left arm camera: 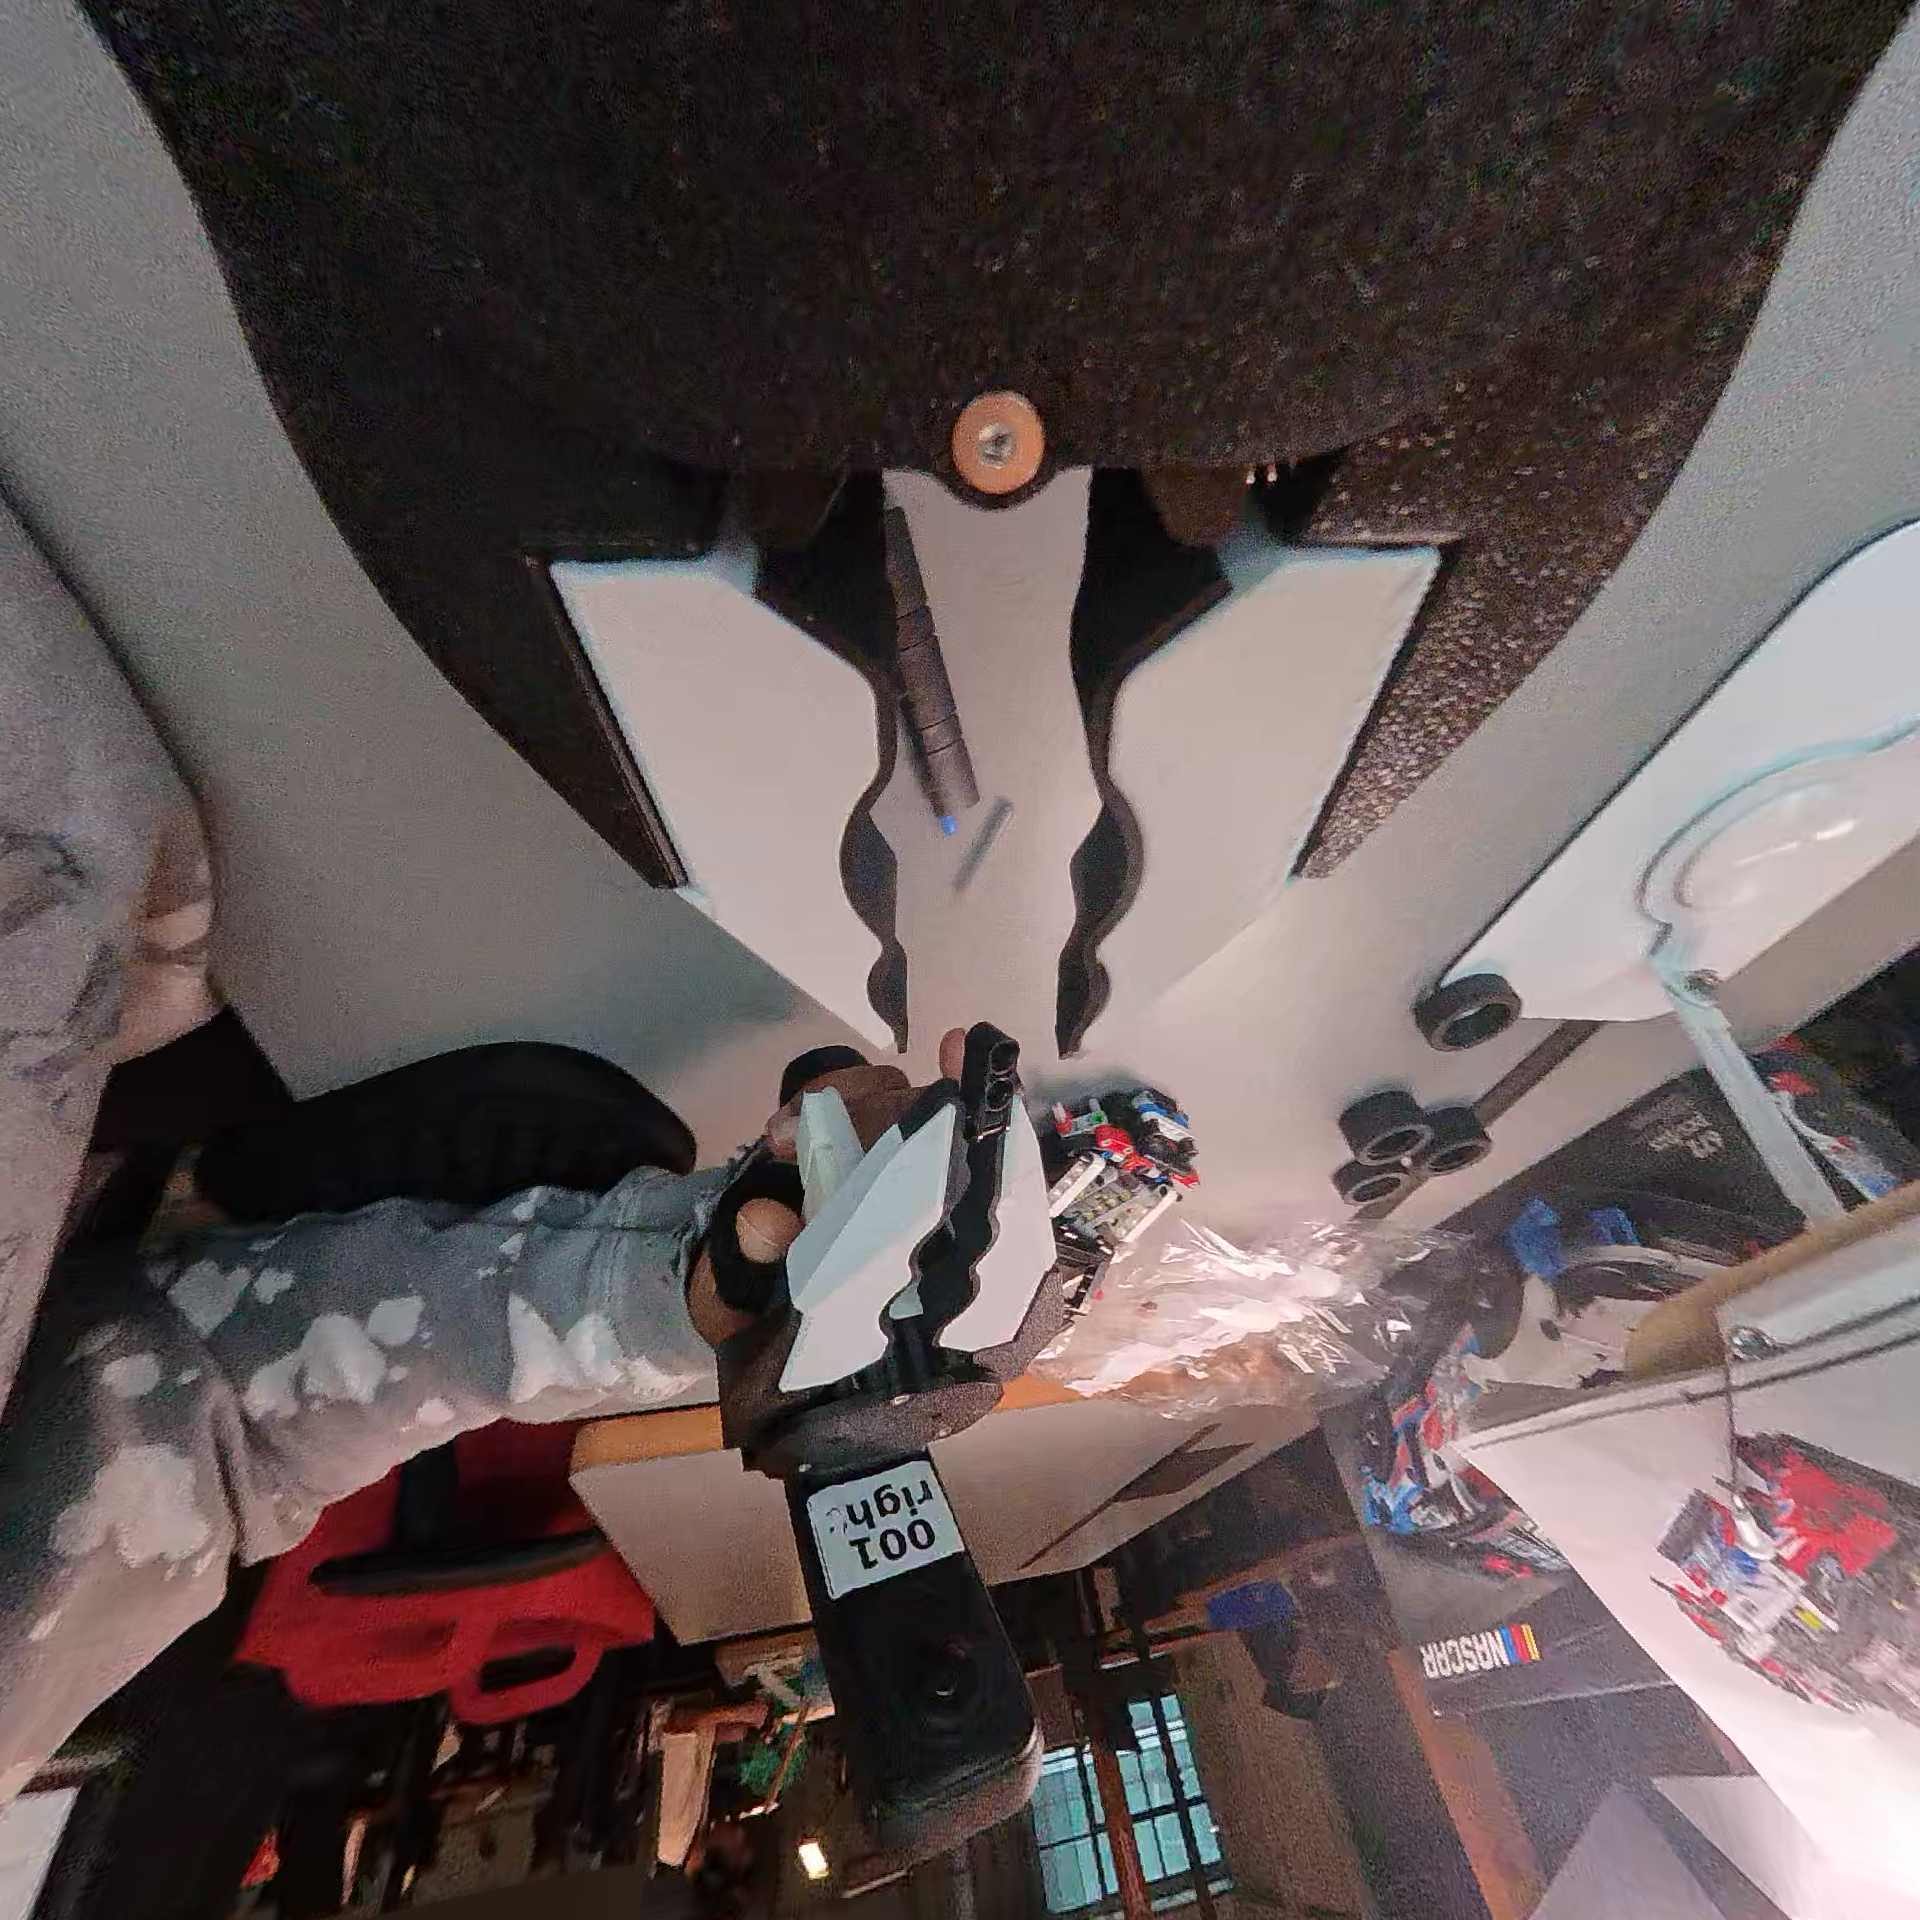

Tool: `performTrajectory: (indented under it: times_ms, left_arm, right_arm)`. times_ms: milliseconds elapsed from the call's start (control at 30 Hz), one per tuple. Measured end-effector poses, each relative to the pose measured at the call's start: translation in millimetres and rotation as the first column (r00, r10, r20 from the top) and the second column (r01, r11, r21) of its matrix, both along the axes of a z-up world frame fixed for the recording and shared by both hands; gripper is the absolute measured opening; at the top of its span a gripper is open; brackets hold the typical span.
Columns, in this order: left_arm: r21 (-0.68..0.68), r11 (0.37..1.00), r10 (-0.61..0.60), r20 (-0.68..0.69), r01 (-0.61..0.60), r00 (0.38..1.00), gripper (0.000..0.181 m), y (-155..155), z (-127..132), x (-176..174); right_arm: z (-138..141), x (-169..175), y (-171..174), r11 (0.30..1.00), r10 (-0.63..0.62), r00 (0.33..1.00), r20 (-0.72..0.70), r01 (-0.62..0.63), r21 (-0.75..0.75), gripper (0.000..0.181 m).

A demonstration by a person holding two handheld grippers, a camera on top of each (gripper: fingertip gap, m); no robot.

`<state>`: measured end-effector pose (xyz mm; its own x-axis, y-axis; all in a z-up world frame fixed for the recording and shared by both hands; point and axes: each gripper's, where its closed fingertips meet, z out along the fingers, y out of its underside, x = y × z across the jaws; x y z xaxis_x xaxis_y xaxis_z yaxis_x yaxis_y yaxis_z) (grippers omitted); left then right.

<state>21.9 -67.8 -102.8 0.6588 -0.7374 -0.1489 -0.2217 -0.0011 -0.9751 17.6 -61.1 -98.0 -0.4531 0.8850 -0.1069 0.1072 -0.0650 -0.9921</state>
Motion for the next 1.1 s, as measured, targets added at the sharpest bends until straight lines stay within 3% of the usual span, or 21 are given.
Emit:
performTrajectory:
  times_ms: [33,100,200,333,567,733,1100]
  left_arm:
    - [-0.053,0.998,-0.036,0.066,0.040,0.997,0.027,-2.2,0.6,1.3]
    - [-0.116,0.990,-0.065,0.134,0.081,0.989,0.019,-3.9,-0.2,2.5]
    - [-0.136,0.986,-0.079,0.107,0.093,0.991,0.008,-5.4,-6.8,6.2]
    - [-0.160,0.981,-0.087,0.127,0.107,0.988,0.007,-5.4,-7.9,7.5]
    - [-0.145,0.989,0.001,0.009,0.000,1.000,0.006,6.1,-20.8,-0.8]
    - [-0.136,0.991,-0.007,-0.011,0.005,1.000,0.006,5.9,-23.9,0.3]
    - [-0.156,0.988,-0.012,-0.039,0.006,0.999,0.007,7.3,-32.5,2.2]
  right_arm:
    - [0.2,0.6,-1.6,0.999,-0.005,1.000,-0.022,0.006,0.049,0.008]
    - [-1.6,2.1,-6.2,0.992,0.002,0.999,-0.042,0.003,0.125,0.008]
    - [-3.9,3.2,-10.5,0.987,0.016,0.999,-0.045,-0.009,0.163,0.008]
    - [-7.8,4.5,-9.6,0.983,0.023,0.999,-0.025,-0.018,0.182,0.008]
    - [-22.8,-0.9,4.8,0.976,-0.053,0.998,0.044,0.042,0.215,0.010]
    - [-25.7,0.3,3.7,0.977,-0.041,0.997,0.062,0.027,0.209,0.016]
    - [-39.5,2.3,2.6,0.963,-0.031,0.991,0.128,-0.005,0.270,0.008]
